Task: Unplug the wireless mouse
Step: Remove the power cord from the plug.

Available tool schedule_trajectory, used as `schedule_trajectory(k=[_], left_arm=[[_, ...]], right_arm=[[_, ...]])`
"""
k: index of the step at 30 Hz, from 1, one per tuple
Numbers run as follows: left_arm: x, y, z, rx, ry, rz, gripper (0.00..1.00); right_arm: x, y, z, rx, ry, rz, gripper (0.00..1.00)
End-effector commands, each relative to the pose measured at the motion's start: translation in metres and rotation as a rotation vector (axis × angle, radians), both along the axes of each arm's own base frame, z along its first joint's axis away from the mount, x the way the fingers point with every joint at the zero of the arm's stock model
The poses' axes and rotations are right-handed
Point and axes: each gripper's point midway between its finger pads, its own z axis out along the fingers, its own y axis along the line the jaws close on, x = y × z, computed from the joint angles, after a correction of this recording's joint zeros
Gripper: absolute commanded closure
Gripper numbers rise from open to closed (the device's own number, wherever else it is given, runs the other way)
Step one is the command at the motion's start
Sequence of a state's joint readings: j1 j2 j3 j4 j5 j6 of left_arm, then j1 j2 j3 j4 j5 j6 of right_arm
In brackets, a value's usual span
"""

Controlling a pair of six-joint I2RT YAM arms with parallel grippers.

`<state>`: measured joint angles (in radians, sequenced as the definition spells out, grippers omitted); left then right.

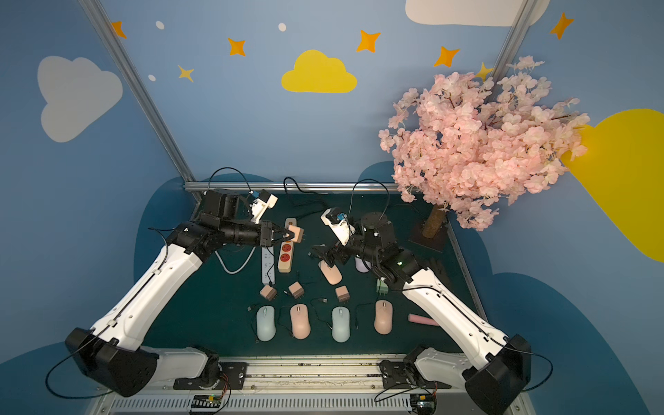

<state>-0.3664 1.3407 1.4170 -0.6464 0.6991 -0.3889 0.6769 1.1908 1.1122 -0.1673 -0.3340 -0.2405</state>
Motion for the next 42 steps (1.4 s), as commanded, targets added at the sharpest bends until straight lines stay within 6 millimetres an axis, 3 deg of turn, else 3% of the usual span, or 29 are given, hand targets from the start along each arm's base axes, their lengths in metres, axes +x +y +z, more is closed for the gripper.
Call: schedule_trajectory(k=[1,7,18,24,31,35,39,42], left_arm=[[-0.010,-0.010,0.011,-0.027,-0.007,-0.064,0.96],[-0.015,-0.018,0.015,-0.036,-0.005,-0.093,0.96],[-0.017,-0.026,0.012,-0.042,0.004,-0.114,0.96],[-0.018,-0.027,0.011,-0.042,0.004,-0.118,0.96],[-0.018,-0.028,0.011,-0.042,0.008,-0.120,0.96],[-0.018,-0.028,0.012,-0.042,0.003,-0.120,0.96],[-0.019,-0.024,0.016,-0.028,-0.022,-0.109,0.70],[-0.020,-0.015,0.020,0.006,-0.056,-0.086,0.55]], right_arm=[[-0.020,0.009,0.014,-0.026,-0.182,0.162,0.06],[-0.011,0.018,0.025,-0.052,-0.281,0.177,0.13],[-0.007,0.045,0.024,-0.077,-0.308,0.186,0.20],[-0.008,0.053,0.023,-0.077,-0.311,0.194,0.40],[-0.010,0.055,0.023,-0.077,-0.312,0.200,0.52],[-0.011,0.053,0.023,-0.079,-0.311,0.196,0.71],[-0.011,0.049,0.019,-0.101,-0.306,0.180,0.92],[-0.008,0.043,0.015,-0.113,-0.308,0.148,0.99]])
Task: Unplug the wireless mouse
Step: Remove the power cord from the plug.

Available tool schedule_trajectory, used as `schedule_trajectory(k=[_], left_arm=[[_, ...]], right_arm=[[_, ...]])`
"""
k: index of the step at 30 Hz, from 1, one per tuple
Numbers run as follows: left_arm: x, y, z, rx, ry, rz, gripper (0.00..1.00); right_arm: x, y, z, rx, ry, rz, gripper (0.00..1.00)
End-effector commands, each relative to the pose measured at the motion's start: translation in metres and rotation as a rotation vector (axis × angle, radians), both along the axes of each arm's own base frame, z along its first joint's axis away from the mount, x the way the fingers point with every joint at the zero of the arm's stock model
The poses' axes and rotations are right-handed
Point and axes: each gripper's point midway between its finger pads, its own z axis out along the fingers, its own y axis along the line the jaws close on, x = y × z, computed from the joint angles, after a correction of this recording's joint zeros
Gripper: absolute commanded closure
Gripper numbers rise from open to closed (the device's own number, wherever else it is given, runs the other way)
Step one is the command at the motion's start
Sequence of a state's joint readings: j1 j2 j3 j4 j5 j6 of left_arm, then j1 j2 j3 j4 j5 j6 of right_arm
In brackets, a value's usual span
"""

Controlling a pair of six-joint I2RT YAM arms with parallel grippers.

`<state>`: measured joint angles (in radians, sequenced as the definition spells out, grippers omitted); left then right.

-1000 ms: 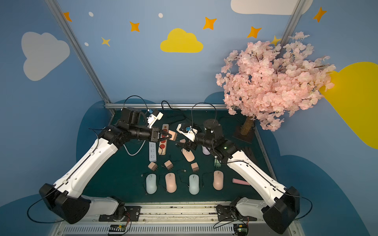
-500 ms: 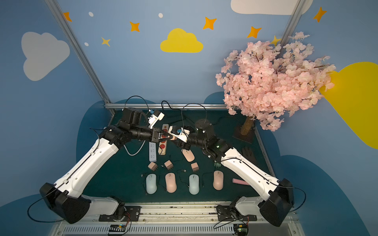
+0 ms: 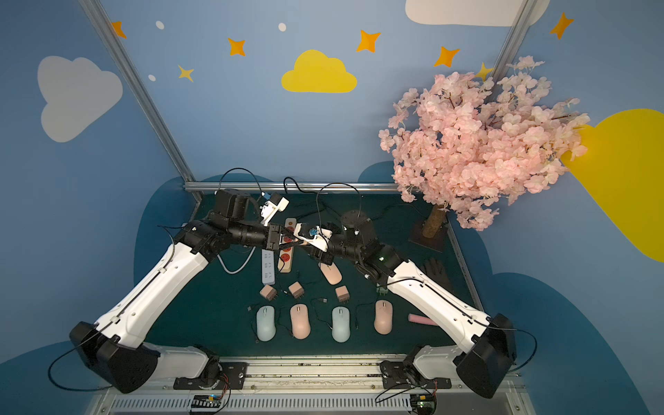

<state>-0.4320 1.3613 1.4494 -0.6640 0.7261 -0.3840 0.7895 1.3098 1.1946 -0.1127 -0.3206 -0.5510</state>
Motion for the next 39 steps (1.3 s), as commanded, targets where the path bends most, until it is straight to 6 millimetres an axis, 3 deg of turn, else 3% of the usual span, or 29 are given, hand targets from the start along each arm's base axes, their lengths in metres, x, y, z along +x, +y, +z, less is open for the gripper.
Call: schedule_trajectory(k=[1,7,21,31,39], left_arm=[[-0.004,0.010,0.016,0.025,-0.074,0.014,0.51],[-0.009,0.029,0.011,0.067,-0.080,0.049,0.49],[-0.006,0.032,0.010,0.071,-0.089,0.059,0.71],[-0.001,0.037,0.012,0.071,-0.100,0.088,0.95],[0.003,0.041,0.011,0.075,-0.101,0.106,0.96]], right_arm=[[0.001,-0.009,0.010,0.015,-0.028,-0.048,1.00],[0.001,-0.016,0.009,0.012,-0.037,-0.073,1.00],[-0.003,-0.015,0.005,0.009,-0.013,-0.056,1.00],[-0.003,-0.014,0.005,0.003,-0.008,-0.048,1.00],[-0.003,-0.015,0.004,-0.002,-0.001,-0.055,1.00]])
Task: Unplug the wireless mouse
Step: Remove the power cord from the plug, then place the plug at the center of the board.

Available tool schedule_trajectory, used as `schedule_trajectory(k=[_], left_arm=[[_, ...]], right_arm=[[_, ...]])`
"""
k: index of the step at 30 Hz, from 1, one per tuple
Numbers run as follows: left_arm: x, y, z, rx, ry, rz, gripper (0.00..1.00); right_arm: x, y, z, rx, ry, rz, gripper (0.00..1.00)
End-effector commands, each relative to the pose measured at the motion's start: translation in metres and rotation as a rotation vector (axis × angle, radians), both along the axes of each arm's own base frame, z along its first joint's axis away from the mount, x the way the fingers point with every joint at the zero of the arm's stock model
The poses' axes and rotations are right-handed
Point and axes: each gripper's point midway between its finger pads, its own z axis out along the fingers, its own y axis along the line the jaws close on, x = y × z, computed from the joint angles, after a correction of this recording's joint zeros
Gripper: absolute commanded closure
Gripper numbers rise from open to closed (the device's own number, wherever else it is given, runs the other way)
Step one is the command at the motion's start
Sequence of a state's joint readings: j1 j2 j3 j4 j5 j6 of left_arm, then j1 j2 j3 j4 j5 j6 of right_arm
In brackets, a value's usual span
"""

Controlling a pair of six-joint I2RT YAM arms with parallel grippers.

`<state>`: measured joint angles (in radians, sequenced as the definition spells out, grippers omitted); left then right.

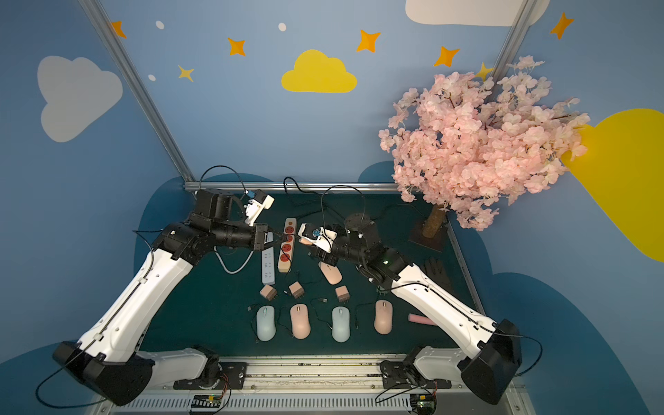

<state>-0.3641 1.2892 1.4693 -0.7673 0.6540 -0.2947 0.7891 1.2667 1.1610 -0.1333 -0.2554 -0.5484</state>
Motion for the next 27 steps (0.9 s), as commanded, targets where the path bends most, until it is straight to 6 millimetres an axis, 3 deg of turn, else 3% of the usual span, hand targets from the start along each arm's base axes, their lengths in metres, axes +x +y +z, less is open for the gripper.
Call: schedule_trajectory(k=[1,9,20,23,27], left_arm=[[0.003,0.006,0.001,0.005,-0.020,0.022,0.96],[0.006,0.028,0.016,-0.021,-0.062,0.087,0.96],[0.007,0.039,0.022,-0.044,-0.075,0.122,0.96],[0.009,0.047,0.020,-0.019,-0.086,0.175,0.96],[0.018,0.065,0.004,0.058,-0.087,0.301,0.96]], right_arm=[[-0.004,-0.002,0.008,0.015,0.005,0.006,1.00],[-0.002,-0.011,-0.011,-0.049,0.028,-0.036,1.00],[-0.002,-0.018,-0.022,-0.061,0.070,-0.073,1.00],[0.006,-0.025,-0.028,-0.043,0.164,-0.172,1.00],[0.018,-0.042,-0.047,0.064,0.415,-0.412,1.00]])
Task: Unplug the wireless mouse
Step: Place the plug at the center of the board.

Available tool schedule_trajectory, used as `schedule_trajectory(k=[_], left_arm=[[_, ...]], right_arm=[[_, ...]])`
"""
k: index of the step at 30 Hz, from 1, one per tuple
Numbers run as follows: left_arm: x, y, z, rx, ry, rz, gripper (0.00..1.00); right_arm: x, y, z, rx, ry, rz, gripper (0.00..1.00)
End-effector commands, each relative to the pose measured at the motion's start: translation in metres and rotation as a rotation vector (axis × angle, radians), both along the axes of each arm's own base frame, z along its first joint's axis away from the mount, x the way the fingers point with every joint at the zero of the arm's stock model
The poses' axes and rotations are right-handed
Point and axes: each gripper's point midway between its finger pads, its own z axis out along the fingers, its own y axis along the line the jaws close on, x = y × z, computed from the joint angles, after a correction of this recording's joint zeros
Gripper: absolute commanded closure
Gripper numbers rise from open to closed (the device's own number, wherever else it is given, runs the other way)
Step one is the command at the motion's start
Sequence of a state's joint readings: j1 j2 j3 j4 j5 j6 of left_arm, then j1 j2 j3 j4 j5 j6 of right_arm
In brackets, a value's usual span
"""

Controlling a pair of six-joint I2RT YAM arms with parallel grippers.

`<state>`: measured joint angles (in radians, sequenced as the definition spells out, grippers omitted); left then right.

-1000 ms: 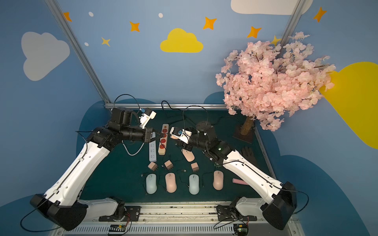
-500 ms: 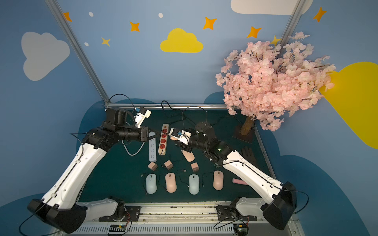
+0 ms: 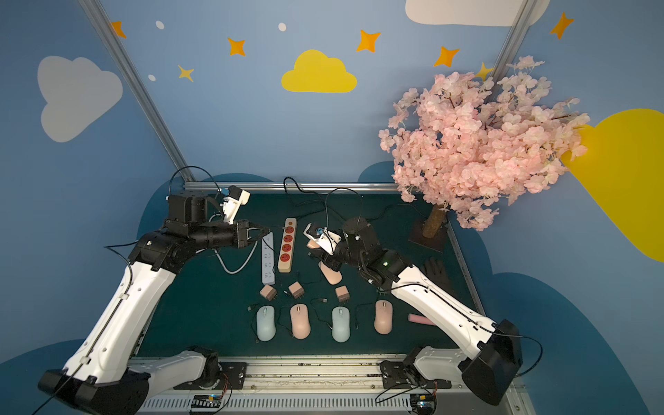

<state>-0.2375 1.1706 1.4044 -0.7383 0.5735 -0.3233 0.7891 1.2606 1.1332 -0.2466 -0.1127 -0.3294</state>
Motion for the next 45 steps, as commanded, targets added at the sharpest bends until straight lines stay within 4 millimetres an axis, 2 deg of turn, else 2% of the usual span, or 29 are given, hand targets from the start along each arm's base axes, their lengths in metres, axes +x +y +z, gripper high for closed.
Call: schedule_trajectory(k=[1,4,7,9,13,22,27,35,41,45], left_arm=[[0.008,0.018,-0.012,0.062,-0.010,0.127,0.96],[0.012,0.023,-0.026,0.120,-0.004,0.191,0.96],[0.015,0.018,-0.035,0.153,-0.004,0.213,0.96],[0.018,0.014,-0.040,0.165,-0.013,0.232,0.96],[0.021,-0.007,-0.051,0.161,-0.008,0.222,0.96],[0.036,-0.059,-0.068,0.132,-0.018,0.155,0.96],[0.042,-0.082,-0.072,0.144,-0.008,0.098,0.96],[0.035,-0.073,-0.077,0.161,-0.001,0.118,0.96],[0.028,-0.063,-0.078,0.174,-0.002,0.142,0.96],[0.028,-0.063,-0.077,0.178,-0.002,0.143,0.96]], right_arm=[[0.009,-0.025,-0.017,0.095,0.230,-0.278,1.00],[0.011,-0.050,-0.044,0.087,0.370,-0.482,1.00],[0.006,-0.061,-0.062,0.038,0.430,-0.515,1.00],[0.013,-0.070,-0.071,0.015,0.453,-0.562,1.00],[0.045,-0.093,-0.090,0.005,0.525,-0.690,1.00],[0.124,-0.103,-0.135,-0.147,0.620,-0.800,1.00],[0.158,-0.106,-0.159,-0.206,0.692,-0.837,1.00],[0.195,-0.113,-0.203,-0.276,0.782,-0.828,1.00],[0.208,-0.120,-0.231,-0.303,0.827,-0.833,1.00],[0.216,-0.117,-0.240,-0.313,0.829,-0.814,0.93]])
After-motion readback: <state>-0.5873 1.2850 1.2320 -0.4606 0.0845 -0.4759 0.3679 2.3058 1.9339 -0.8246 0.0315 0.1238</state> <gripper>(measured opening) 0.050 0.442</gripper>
